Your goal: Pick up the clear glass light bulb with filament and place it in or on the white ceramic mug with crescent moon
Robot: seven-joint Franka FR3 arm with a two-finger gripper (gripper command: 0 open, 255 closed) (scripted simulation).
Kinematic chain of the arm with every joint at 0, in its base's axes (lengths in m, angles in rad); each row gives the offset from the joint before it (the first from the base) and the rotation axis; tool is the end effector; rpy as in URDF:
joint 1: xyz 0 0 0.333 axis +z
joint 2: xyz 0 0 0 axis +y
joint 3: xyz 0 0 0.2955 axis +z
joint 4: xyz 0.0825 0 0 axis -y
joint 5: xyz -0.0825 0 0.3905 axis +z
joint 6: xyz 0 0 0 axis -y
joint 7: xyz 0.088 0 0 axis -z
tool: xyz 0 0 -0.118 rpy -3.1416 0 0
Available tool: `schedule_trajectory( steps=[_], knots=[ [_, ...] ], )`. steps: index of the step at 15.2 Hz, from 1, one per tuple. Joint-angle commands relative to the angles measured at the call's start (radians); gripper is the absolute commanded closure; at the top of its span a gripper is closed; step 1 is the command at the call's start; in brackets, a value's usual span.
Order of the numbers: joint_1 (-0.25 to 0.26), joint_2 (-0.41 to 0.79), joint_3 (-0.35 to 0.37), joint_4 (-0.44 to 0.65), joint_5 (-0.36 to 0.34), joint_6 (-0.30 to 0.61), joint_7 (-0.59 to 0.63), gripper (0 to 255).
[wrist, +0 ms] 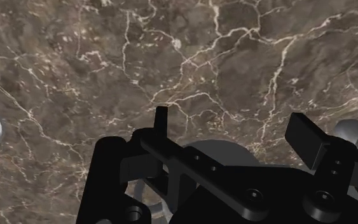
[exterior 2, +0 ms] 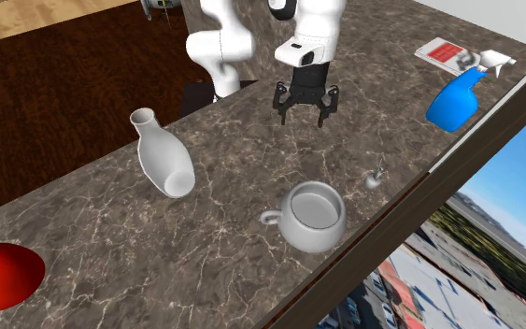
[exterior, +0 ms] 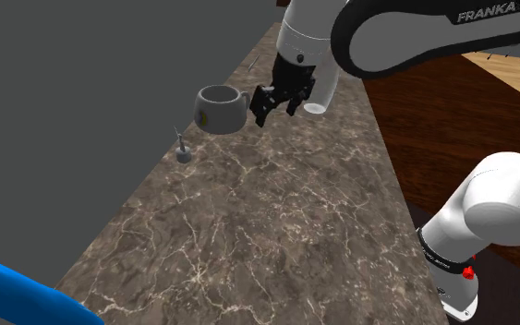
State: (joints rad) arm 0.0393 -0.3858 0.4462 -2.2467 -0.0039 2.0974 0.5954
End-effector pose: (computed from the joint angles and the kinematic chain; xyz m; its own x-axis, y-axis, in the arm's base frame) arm 0.4213 0.2359 0.4924 0.9599 -0.1129 0.2567 -0.1238 -0.9919 0.0267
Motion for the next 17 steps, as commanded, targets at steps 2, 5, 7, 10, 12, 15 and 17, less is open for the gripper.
schedule_trajectory(
  steps=[2,5,7,10,12,15,17],
  knots=[
    [-0.015,0.103,0.070,0.063,-0.053,0.044,0.100,0],
    [-0.026,0.212,0.136,0.139,-0.132,0.067,0.209,0],
    [-0.027,0.292,0.175,0.199,-0.200,0.072,0.287,0],
    [-0.009,0.422,0.217,0.301,-0.320,0.063,0.407,0],
    [0.021,0.514,0.229,0.378,-0.403,0.045,0.482,0],
    [0.090,0.649,0.224,0.507,-0.516,0.005,0.575,0],
    [0.104,0.673,0.216,0.521,-0.535,0.008,0.588,0]
  ],
)
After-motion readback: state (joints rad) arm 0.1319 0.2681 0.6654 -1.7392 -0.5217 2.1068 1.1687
